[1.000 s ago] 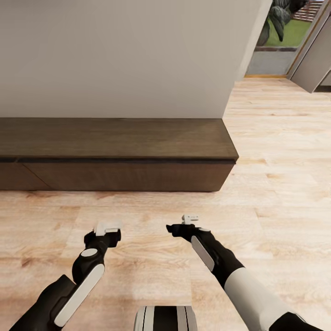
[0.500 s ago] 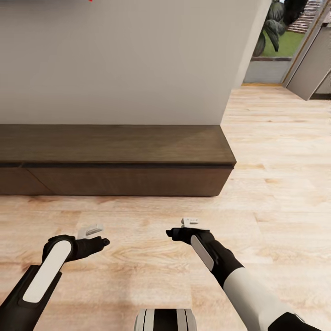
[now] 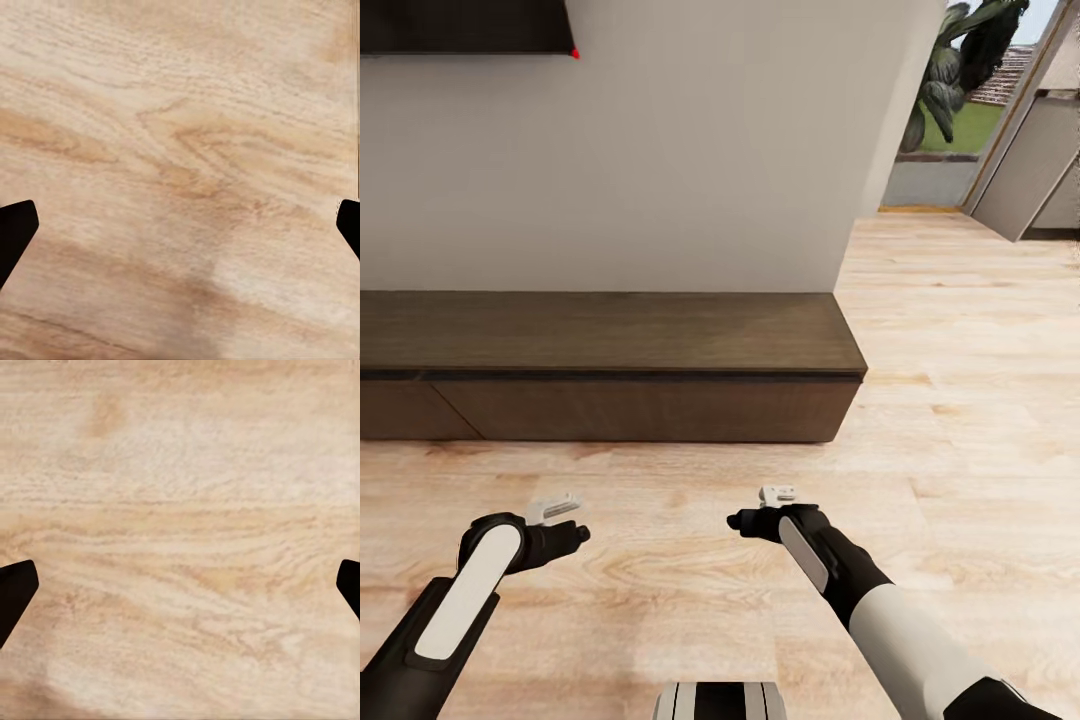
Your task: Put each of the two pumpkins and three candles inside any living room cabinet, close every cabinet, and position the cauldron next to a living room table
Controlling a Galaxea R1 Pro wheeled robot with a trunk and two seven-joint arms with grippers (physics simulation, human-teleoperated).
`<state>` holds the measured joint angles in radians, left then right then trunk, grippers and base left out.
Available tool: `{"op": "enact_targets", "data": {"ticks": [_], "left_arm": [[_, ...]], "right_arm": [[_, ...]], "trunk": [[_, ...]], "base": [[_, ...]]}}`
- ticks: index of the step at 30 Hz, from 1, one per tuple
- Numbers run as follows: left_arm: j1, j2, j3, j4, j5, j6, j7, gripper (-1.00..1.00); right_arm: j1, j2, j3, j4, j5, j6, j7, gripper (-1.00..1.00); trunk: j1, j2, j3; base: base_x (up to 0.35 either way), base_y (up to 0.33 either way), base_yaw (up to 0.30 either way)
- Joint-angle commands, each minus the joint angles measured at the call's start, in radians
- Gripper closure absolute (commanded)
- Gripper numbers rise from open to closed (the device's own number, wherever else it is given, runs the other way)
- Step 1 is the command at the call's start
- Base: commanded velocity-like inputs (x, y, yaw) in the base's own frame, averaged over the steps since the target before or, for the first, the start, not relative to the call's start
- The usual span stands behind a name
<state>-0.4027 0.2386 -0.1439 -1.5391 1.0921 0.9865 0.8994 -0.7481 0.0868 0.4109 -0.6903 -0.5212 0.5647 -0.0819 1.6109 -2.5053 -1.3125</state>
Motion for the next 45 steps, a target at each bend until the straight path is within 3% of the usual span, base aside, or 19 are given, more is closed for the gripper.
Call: {"op": "enact_targets", "data": {"ticks": [1, 15, 17, 21, 24, 29, 45], "left_arm": [[-0.001, 0.002, -0.034, 0.0, 0.006, 0.0, 0.014, -1.0], [-0.011, -0.002, -0.039, 0.058, 0.006, -0.002, 0.024, -1.0], [-0.013, -0.012, -0.04, 0.076, -0.006, -0.003, 0.024, -1.0], [-0.022, -0.051, -0.04, 0.139, -0.093, -0.002, 0.023, -1.0], [-0.032, -0.068, -0.04, 0.172, -0.13, -0.002, 0.02, -1.0], [-0.041, -0.08, -0.04, 0.212, -0.161, -0.002, 0.017, -1.0], [-0.042, -0.083, -0.04, 0.215, -0.166, -0.002, 0.016, -1.0]], "right_arm": [[-0.001, 0.0, 0.004, -0.009, -0.007, 0.09, -0.009, -1.0], [-0.001, 0.0, 0.003, -0.004, -0.007, 0.139, -0.01, -1.0], [-0.001, 0.0, 0.003, -0.004, -0.006, 0.176, -0.01, -1.0], [-0.001, 0.0, 0.004, -0.004, -0.005, 0.233, -0.011, -1.0], [-0.001, -0.001, 0.004, -0.006, -0.004, 0.24, -0.011, -1.0], [-0.001, 0.001, 0.005, -0.007, -0.004, 0.246, -0.011, -1.0], [-0.001, 0.005, 0.007, -0.005, -0.004, 0.245, -0.01, -1.0]], "trunk": [[-0.001, 0.0, 0.003], [-0.007, 0.003, 0.057], [-0.008, 0.004, 0.065], [-0.01, 0.005, 0.081], [-0.011, 0.006, 0.092], [-0.03, 0.041, 0.108], [-0.092, 0.153, 0.158]], "base": [[0.0, 0.0, 0.0], [0.0, 0.0, 0.0], [0.0, 0.0, 0.0], [0.0, 0.0, 0.0], [0.0, 0.0, 0.0], [0.0, 0.0, 0.0], [0.0, 0.0, 0.0]]}}
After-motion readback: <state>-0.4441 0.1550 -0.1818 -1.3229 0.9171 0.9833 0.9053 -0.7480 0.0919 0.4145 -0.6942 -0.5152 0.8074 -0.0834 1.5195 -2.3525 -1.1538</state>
